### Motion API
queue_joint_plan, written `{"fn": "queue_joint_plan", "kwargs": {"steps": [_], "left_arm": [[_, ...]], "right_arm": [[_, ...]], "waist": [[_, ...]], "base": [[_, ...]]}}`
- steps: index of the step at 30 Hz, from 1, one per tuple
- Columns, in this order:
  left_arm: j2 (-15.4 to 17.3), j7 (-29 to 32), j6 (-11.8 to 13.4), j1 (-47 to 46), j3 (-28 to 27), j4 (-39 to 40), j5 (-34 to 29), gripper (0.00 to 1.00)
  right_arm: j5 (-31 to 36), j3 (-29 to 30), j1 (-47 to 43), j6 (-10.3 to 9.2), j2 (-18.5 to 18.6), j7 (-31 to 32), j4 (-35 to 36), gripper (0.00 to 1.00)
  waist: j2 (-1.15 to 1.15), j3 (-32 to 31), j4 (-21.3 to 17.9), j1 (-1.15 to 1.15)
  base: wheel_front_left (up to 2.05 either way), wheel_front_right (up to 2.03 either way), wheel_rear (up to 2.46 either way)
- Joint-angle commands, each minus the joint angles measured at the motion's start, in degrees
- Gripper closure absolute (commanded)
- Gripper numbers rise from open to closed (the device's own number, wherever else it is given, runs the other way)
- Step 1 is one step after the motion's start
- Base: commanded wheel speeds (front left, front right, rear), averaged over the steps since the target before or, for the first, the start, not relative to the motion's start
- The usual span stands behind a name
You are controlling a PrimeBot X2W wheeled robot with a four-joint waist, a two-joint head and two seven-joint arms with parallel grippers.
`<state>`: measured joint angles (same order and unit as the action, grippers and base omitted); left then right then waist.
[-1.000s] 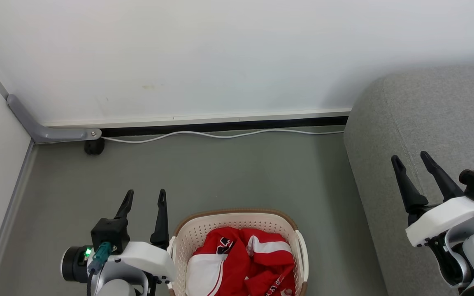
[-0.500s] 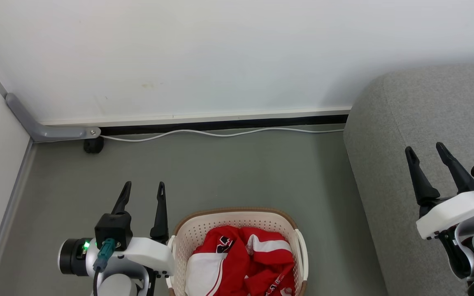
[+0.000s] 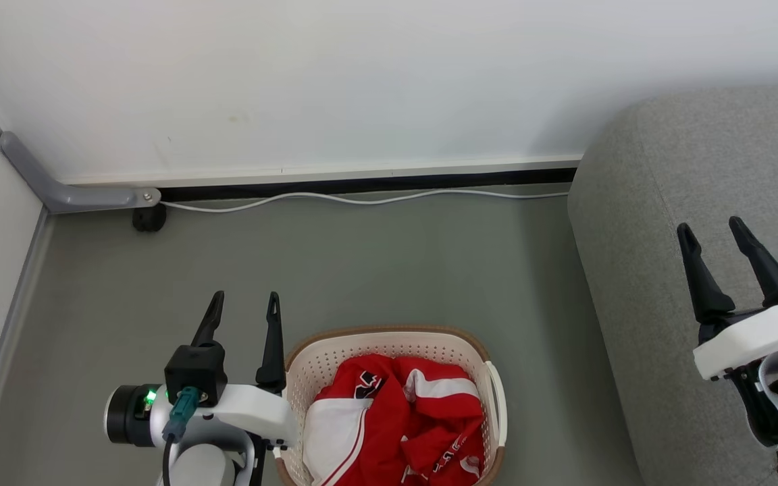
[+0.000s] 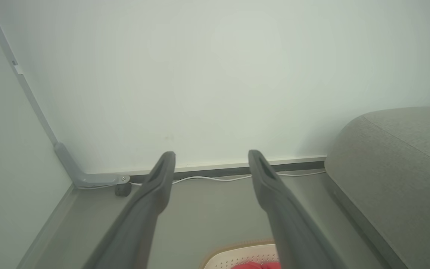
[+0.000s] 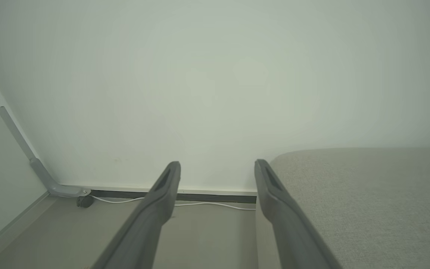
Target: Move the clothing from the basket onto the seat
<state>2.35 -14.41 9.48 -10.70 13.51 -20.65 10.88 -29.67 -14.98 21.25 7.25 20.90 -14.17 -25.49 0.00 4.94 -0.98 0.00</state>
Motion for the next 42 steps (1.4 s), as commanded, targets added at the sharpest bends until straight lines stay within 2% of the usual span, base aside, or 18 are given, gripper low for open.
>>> {"fn": "queue_joint_plan", "kwargs": {"steps": [1,15,22,28,42], "left_arm": [[0.53,-0.59,0.78,-3.01,-1.16,1.82,0.81,0.00],[0.53,-0.59,7.05,-6.73,8.57,3.26,5.85,0.00],[0.53,-0.59,11.03,-10.52,14.86,3.47,9.96,0.00],[0.53,-0.59,13.36,-14.19,19.53,2.51,13.63,0.00],[0.53,-0.59,13.40,-23.23,28.99,-6.16,23.62,0.00]], "right_arm": [[-0.07,-0.04,1.57,0.24,1.61,-0.83,2.19,0.00],[-2.50,5.01,2.77,0.24,5.84,-0.83,12.50,0.00],[-4.66,7.35,4.63,0.24,8.42,-0.83,18.78,0.00],[-6.42,8.78,5.86,0.24,10.44,-0.83,22.87,0.00],[-7.98,10.21,8.25,0.24,13.94,-0.83,29.03,0.00]], "waist": [[0.00,1.29,0.05,0.00],[0.00,12.81,-0.33,0.00],[0.00,21.38,-1.02,0.00],[0.00,27.79,-1.02,0.00],[0.00,39.35,-1.88,0.00]], "base": [[0.00,0.00,0.00],[0.00,0.00,0.00],[0.00,0.00,0.00],[0.00,0.00,0.00],[0.00,0.00,0.00]]}}
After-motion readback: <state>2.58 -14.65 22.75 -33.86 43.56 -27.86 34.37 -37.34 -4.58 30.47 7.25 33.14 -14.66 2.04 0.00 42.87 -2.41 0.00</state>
